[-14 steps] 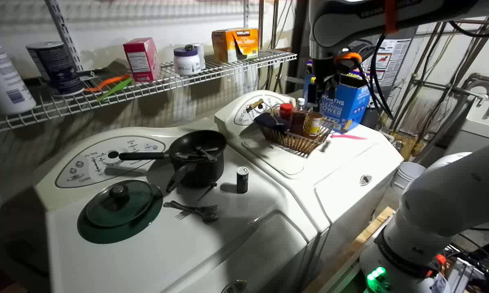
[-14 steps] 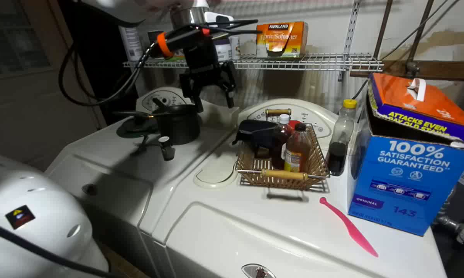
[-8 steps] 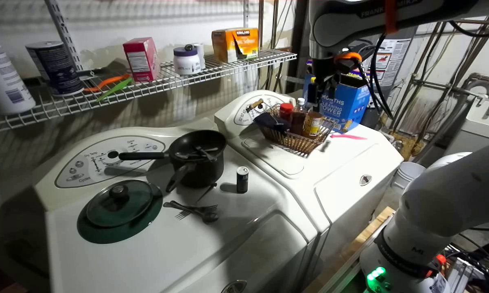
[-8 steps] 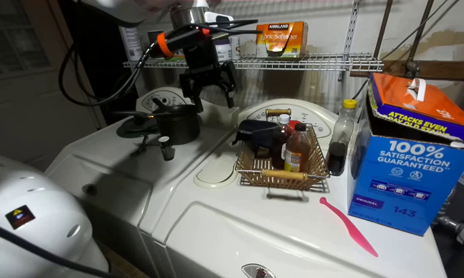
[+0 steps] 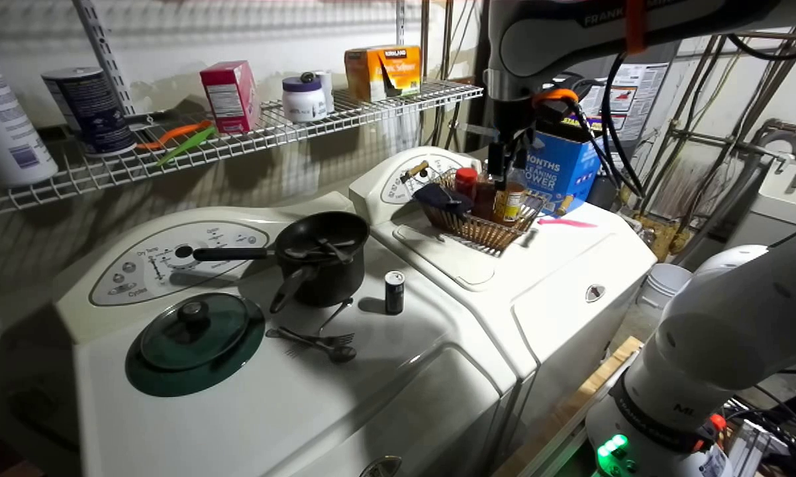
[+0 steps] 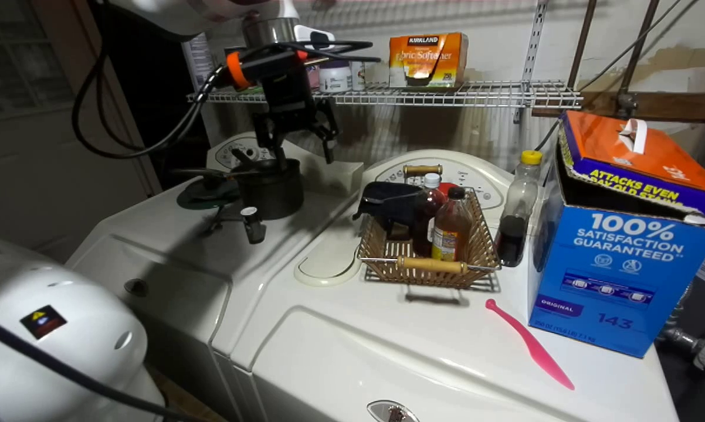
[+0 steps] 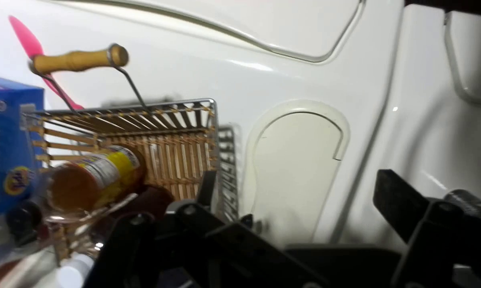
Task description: Pick up one silver spoon and put it in the black pot
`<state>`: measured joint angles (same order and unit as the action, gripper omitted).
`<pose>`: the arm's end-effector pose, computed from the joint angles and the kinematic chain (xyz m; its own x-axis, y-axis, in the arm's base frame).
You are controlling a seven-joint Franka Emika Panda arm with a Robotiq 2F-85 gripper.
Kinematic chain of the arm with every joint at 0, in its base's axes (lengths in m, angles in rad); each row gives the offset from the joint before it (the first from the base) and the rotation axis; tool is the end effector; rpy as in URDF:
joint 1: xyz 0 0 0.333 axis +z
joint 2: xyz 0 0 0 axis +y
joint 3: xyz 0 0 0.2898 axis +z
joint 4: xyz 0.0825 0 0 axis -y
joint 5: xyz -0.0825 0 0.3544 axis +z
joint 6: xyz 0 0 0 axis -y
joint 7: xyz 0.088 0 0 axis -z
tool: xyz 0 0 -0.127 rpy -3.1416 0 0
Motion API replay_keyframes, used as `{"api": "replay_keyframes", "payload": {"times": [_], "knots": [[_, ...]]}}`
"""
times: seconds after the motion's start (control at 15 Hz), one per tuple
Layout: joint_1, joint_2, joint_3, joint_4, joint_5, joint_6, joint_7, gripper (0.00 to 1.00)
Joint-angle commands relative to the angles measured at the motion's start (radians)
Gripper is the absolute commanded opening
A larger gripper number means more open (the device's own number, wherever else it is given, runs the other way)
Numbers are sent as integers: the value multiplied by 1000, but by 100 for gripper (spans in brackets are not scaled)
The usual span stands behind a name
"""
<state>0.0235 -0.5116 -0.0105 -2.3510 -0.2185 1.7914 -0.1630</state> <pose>0.3764 -0.0181 0.4828 0.9719 0.2196 -0.0852 0.2323 -0.9534 0.1927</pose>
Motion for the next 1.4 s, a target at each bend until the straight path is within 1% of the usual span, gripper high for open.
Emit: {"api": "replay_keyframes", "payload": {"times": [0.0, 0.07, 0.47, 0.6, 0.67, 0.73, 0.87, 1.27, 1.33], "knots": [[106, -40, 41, -37, 104, 1, -67, 100], [138, -45, 56, -43, 134, 13, -76, 100], [306, -24, 172, -89, 203, 115, -138, 100], [355, -25, 206, -108, 236, 190, -135, 100], [386, -19, 213, -110, 258, 217, -164, 100], [343, -12, 212, -87, 215, 162, -113, 100], [376, -12, 229, -95, 232, 191, -123, 100], [379, -12, 224, -98, 233, 198, -139, 100], [399, 17, 220, -103, 264, 217, -166, 100]]}}
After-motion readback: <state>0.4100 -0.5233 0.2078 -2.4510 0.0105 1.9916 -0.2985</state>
